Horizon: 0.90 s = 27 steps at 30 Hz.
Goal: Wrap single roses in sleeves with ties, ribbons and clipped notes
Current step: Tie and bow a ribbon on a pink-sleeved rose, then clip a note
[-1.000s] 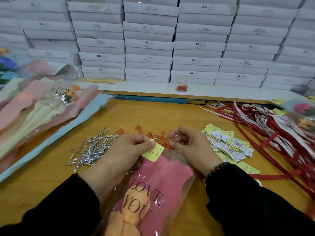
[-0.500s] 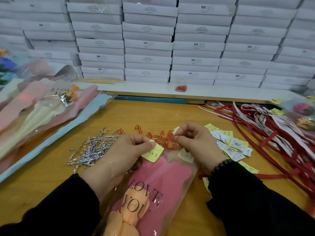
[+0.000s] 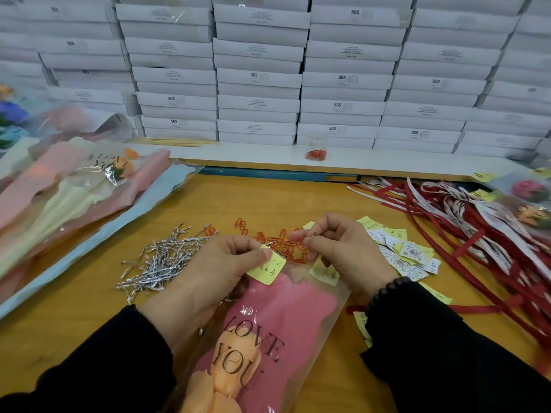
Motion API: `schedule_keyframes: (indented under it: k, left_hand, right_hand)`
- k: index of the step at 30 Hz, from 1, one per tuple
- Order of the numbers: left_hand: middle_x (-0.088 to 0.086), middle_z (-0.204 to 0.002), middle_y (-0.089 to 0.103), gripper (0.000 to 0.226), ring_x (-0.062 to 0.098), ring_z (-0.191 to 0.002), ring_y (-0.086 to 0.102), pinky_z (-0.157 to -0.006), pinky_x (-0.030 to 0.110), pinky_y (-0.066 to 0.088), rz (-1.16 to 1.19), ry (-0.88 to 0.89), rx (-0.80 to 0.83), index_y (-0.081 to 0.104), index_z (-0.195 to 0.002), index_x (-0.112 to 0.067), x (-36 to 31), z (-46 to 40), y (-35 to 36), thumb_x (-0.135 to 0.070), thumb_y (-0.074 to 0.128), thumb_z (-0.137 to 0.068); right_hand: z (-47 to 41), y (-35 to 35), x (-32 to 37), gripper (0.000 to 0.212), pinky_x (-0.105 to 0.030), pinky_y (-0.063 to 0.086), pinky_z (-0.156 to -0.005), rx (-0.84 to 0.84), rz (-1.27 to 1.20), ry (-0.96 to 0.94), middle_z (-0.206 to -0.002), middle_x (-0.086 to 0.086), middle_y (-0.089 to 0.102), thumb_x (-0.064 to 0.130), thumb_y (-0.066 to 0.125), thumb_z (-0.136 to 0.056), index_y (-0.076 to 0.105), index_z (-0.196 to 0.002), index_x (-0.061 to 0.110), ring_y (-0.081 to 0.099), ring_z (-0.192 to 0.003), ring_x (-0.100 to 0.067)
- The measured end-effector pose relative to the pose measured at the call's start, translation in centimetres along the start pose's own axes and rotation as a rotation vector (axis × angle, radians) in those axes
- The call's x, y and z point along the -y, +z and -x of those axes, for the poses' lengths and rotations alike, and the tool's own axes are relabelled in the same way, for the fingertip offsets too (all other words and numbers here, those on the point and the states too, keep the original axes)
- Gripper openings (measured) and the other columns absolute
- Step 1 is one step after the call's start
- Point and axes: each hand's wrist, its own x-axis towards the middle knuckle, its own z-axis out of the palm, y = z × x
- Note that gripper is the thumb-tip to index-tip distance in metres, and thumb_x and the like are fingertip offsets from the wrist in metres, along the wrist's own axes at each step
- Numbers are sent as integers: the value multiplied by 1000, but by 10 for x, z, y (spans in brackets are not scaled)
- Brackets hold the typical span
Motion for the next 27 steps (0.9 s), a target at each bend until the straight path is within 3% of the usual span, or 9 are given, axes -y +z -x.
schedule_keyframes:
  k: [7,13,18,22,25,27]
  left_hand:
    - [8,-58,61,22,22,-54,44,-48,26,32,8,6,10,70,-63,-10,1,0,0,-10,64,-84]
    - [3,-60,64,23,10,-51,55,-47,19,40,4,14,52,72,-60,-15,0,0,2,-11,66,-82]
    - [6,-61,65,19,14,-55,57,-59,29,43,69,12,62,73,-62,-12,1,-1,3,-9,67,-79]
    - [6,-61,67,18,13,-56,60,-62,29,45,64,38,28,74,-63,-12,1,-1,5,-8,67,-79]
    - [7,-61,67,15,14,-54,59,-60,29,45,77,34,3,73,-65,-8,0,0,6,-8,67,-79]
    - [9,-60,66,12,15,-52,57,-57,28,44,122,11,-23,71,-69,-3,0,-1,6,-7,66,-79]
  right_hand:
    - [1,1,-1,18,-12,41,-44,7,-10,-13,-69,-2,72,-5,61,-82,53,-74,9,56,-46,-4]
    - [2,6,-1,9,-11,42,-45,64,10,-54,-53,7,63,-5,63,-81,58,-78,2,56,-47,-1]
    - [6,11,0,8,-22,47,-40,125,-87,-46,-58,-6,62,-8,60,-82,56,-78,-3,58,-41,-16]
    - [7,12,0,11,-20,46,-41,151,-41,-31,-56,-6,62,-9,61,-82,58,-76,-1,58,-41,-11]
    - [5,12,0,6,-22,49,-47,81,-10,-24,-66,-3,63,-1,64,-82,62,-80,5,58,-50,-8]
    - [3,9,-1,9,-19,46,-56,-50,165,-89,-79,6,64,9,65,-84,65,-85,18,52,-57,-7]
